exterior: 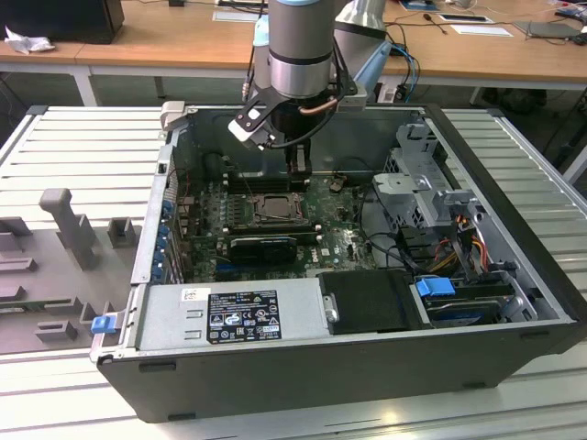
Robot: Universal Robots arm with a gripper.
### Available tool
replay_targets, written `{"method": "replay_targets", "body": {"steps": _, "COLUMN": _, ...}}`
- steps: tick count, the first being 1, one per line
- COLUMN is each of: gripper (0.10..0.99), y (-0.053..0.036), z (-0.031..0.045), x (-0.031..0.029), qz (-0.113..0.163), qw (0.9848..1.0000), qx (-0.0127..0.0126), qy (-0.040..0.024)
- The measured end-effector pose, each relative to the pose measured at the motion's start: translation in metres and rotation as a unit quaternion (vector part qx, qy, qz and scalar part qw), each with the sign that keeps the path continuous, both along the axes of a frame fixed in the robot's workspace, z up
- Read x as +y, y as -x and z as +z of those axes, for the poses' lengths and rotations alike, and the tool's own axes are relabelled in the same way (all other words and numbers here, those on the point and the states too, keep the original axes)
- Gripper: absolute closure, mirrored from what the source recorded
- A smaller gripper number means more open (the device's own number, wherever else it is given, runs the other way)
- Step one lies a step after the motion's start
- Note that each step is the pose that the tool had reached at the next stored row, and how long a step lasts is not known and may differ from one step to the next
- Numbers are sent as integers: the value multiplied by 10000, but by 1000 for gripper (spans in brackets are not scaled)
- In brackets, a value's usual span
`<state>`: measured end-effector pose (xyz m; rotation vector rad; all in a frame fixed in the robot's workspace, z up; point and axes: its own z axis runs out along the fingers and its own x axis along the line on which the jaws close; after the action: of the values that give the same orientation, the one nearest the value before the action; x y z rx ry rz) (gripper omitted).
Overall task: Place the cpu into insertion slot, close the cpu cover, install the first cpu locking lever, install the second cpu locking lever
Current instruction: 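Close the cpu cover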
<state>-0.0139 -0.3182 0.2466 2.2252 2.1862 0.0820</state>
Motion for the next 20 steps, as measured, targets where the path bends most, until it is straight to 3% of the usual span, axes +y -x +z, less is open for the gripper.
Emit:
{"method": "replay_targets", "body": {"steps": 13, "gripper": 980, "y": 191, "z": -5, "x": 0, "qz": 0, "qw": 10000, "qx": 0, "qy": 0}}
{"method": "replay_targets", "body": {"steps": 20, "gripper": 980, "y": 243, "z": -7, "x": 0, "qz": 0, "qw": 10000, "qx": 0, "qy": 0}}
